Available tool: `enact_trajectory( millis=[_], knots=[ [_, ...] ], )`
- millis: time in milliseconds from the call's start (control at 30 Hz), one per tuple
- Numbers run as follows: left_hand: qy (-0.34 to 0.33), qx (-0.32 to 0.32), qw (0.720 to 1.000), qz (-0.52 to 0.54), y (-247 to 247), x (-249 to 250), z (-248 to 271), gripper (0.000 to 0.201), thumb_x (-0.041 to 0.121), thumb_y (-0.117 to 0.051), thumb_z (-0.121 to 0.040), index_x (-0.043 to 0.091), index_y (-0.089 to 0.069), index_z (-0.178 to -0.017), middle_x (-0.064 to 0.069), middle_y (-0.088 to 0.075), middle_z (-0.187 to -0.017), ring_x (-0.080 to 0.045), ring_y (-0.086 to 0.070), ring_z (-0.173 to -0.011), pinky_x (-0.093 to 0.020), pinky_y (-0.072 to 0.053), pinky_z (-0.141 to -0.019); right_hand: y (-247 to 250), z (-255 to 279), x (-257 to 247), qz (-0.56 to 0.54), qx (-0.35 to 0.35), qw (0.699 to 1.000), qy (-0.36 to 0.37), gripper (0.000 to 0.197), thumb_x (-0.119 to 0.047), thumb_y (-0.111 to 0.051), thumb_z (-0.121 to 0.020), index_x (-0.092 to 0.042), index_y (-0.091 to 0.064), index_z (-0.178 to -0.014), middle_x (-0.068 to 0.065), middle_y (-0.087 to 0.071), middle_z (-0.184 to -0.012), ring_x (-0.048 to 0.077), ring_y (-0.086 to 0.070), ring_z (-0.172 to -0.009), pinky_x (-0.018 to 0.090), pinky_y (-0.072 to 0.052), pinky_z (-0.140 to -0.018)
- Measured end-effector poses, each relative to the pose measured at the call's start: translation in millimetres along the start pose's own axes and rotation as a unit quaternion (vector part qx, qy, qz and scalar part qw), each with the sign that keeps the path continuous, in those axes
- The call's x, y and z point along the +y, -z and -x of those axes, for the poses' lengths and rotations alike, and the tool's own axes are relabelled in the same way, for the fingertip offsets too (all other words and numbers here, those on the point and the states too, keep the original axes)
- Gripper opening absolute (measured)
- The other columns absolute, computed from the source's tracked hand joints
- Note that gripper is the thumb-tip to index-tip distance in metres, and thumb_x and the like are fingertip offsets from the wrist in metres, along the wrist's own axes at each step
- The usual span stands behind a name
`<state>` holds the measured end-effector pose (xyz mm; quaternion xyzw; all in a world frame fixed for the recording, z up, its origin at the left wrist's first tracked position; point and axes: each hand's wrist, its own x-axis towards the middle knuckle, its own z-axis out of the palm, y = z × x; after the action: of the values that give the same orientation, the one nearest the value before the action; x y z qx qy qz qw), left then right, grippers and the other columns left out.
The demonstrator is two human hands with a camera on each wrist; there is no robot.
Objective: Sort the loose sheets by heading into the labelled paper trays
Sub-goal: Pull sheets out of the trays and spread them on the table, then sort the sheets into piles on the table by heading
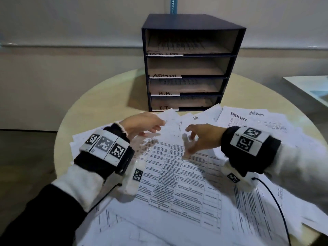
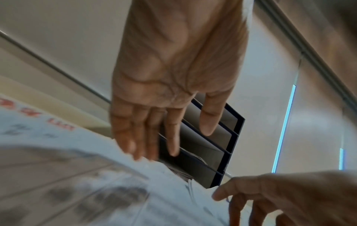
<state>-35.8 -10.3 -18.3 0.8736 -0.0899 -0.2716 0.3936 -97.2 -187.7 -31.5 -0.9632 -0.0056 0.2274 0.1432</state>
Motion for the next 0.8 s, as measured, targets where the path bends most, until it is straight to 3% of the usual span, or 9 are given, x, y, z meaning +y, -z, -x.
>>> enact_trajectory(
  millis=[133, 300, 400, 467, 533, 600, 700, 767, 800],
  knots=[
    [0.054, 0.043, 0.996, -0.062, -2, -26, 11, 0.048, 0.031, -0.049, -0.095, 0.003, -0.044, -0.133, -0.010, -0.043, -0.141, -0.027, -0.043, -0.127, -0.039, -0.035, -0.107, -19, 8, -3, 0.068, 0.003, 0.997, -0.031, 0.094, -0.053, -0.078, -0.061, -0.012, -0.031, -0.132, 0.008, -0.043, -0.129, 0.027, -0.047, -0.115, 0.040, -0.041, -0.099],
    [0.097, 0.077, 0.990, -0.072, 2, -39, 19, 0.051, 0.030, -0.050, -0.095, 0.002, -0.041, -0.136, -0.015, -0.036, -0.147, -0.032, -0.040, -0.131, -0.030, -0.040, -0.095, -22, 14, 0, -0.003, -0.003, 0.998, -0.065, 0.071, -0.044, -0.079, -0.065, -0.010, -0.042, -0.114, 0.002, -0.047, -0.101, 0.022, -0.047, -0.096, 0.028, -0.038, -0.080],
    [0.118, 0.087, 0.988, -0.053, 0, -41, 19, 0.047, 0.023, -0.055, -0.092, -0.003, -0.047, -0.130, -0.020, -0.048, -0.135, -0.034, -0.049, -0.119, -0.025, -0.045, -0.076, -24, 14, 7, -0.052, -0.013, 0.997, -0.060, 0.037, -0.036, -0.081, -0.066, -0.014, -0.051, -0.072, -0.002, -0.052, -0.072, 0.016, -0.048, -0.071, 0.024, -0.039, -0.062],
    [0.121, 0.087, 0.986, -0.075, 0, -43, 19, 0.037, 0.022, -0.057, -0.091, -0.004, -0.055, -0.118, -0.016, -0.057, -0.118, -0.029, -0.052, -0.100, -0.031, -0.041, -0.077, -25, 16, 11, -0.098, -0.018, 0.994, -0.054, 0.043, -0.030, -0.079, -0.070, -0.016, -0.041, -0.056, -0.003, -0.044, -0.056, 0.013, -0.039, -0.055, 0.023, -0.031, -0.052],
    [0.108, 0.098, 0.987, -0.073, 3, -46, 16, 0.019, 0.020, -0.057, -0.091, 0.002, -0.058, -0.096, -0.012, -0.053, -0.103, -0.024, -0.047, -0.090, -0.031, -0.037, -0.076, -24, 19, 16, -0.113, -0.004, 0.992, -0.053, 0.043, -0.030, -0.073, -0.077, -0.017, -0.039, -0.054, -0.004, -0.042, -0.055, 0.012, -0.037, -0.053, 0.023, -0.029, -0.051],
    [0.105, 0.098, 0.988, -0.048, 4, -46, 12, 0.018, 0.020, -0.058, -0.091, 0.005, -0.055, -0.082, -0.010, -0.050, -0.101, -0.022, -0.045, -0.091, -0.030, -0.036, -0.077, -20, 24, 25, -0.131, 0.019, 0.990, -0.057, 0.035, -0.029, -0.068, -0.082, -0.016, -0.046, -0.058, -0.003, -0.048, -0.061, 0.013, -0.043, -0.058, 0.023, -0.033, -0.056],
    [0.093, 0.087, 0.992, 0.018, 1, -43, 8, 0.032, 0.017, -0.060, -0.090, -0.001, -0.056, -0.116, -0.013, -0.058, -0.112, -0.021, -0.053, -0.086, -0.027, -0.046, -0.075, -10, 34, 43, -0.157, 0.068, 0.982, -0.077, 0.021, -0.025, -0.065, -0.085, -0.006, -0.058, -0.079, 0.009, -0.058, -0.081, 0.019, -0.051, -0.077, 0.027, -0.040, -0.074],
    [0.080, 0.087, 0.991, 0.064, -3, -40, 8, 0.038, 0.012, -0.059, -0.089, -0.003, -0.052, -0.124, -0.011, -0.061, -0.095, -0.014, -0.052, -0.070, -0.020, -0.048, -0.059, -3, 44, 58, -0.169, 0.102, 0.975, -0.103, 0.018, -0.024, -0.062, -0.087, -0.006, -0.063, -0.090, 0.011, -0.064, -0.091, 0.021, -0.055, -0.083, 0.030, -0.043, -0.082],
    [0.082, 0.078, 0.990, 0.079, -3, -40, 8, 0.036, 0.012, -0.059, -0.090, -0.001, -0.053, -0.123, -0.009, -0.060, -0.090, -0.015, -0.053, -0.069, -0.021, -0.049, -0.058, -2, 49, 65, -0.174, 0.118, 0.971, -0.115, 0.015, -0.024, -0.061, -0.088, -0.010, -0.064, -0.092, 0.009, -0.065, -0.090, 0.022, -0.057, -0.082, 0.030, -0.044, -0.081]
  ],
)
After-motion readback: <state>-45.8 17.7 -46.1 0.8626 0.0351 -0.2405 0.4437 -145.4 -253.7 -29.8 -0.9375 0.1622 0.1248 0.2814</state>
